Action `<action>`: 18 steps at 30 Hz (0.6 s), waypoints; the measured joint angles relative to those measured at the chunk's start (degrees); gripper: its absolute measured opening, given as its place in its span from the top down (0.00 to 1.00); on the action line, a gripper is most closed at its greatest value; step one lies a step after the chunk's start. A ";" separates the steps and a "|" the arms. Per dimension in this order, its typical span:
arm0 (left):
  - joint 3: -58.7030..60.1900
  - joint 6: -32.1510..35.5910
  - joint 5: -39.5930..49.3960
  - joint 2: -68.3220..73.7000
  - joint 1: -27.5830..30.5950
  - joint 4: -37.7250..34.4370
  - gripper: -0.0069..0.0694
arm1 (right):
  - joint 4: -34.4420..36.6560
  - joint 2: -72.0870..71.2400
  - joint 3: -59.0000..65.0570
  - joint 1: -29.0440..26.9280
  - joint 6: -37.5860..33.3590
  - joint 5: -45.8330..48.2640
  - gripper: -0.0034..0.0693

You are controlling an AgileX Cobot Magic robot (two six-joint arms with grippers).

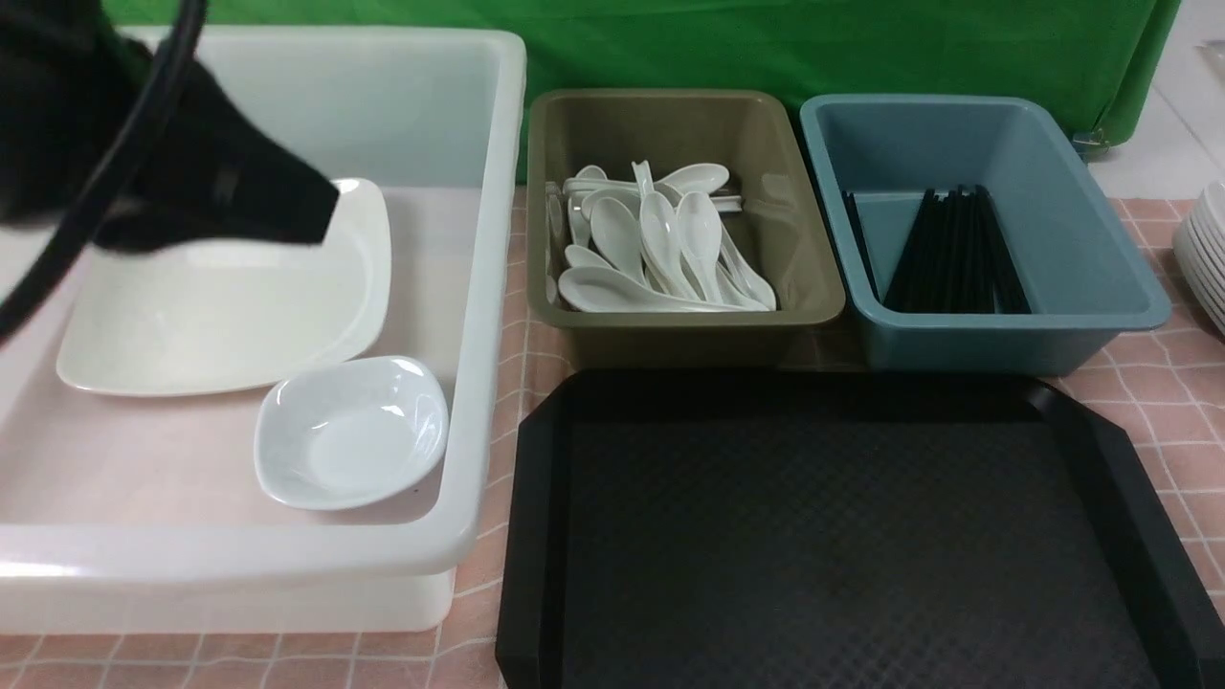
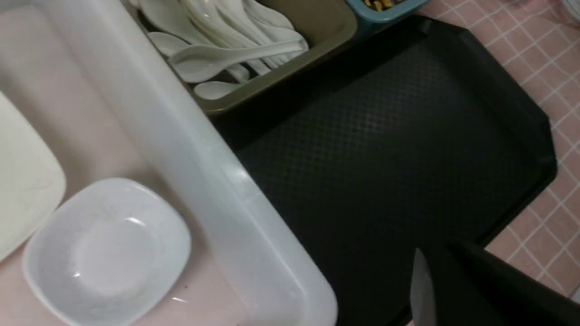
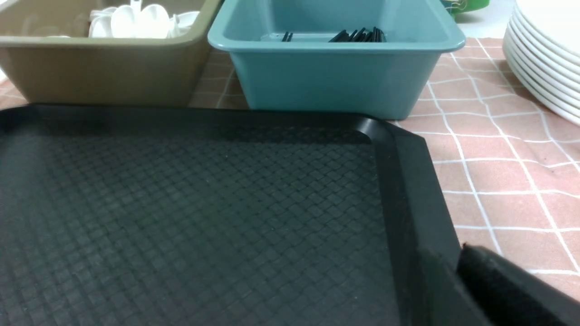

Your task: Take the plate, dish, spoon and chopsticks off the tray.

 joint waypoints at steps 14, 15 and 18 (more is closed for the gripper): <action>45.19 0.21 -36.91 -39.51 -1.43 -4.53 0.91 | 0.00 0.00 0.00 0.00 0.00 0.06 0.68; 46.13 0.21 -36.93 -40.55 -1.43 -3.89 0.91 | 0.00 0.00 0.00 0.00 0.00 0.06 0.68; 48.80 0.21 -36.84 -42.99 -1.43 -1.32 0.91 | 0.00 0.00 0.00 0.00 0.00 0.06 0.67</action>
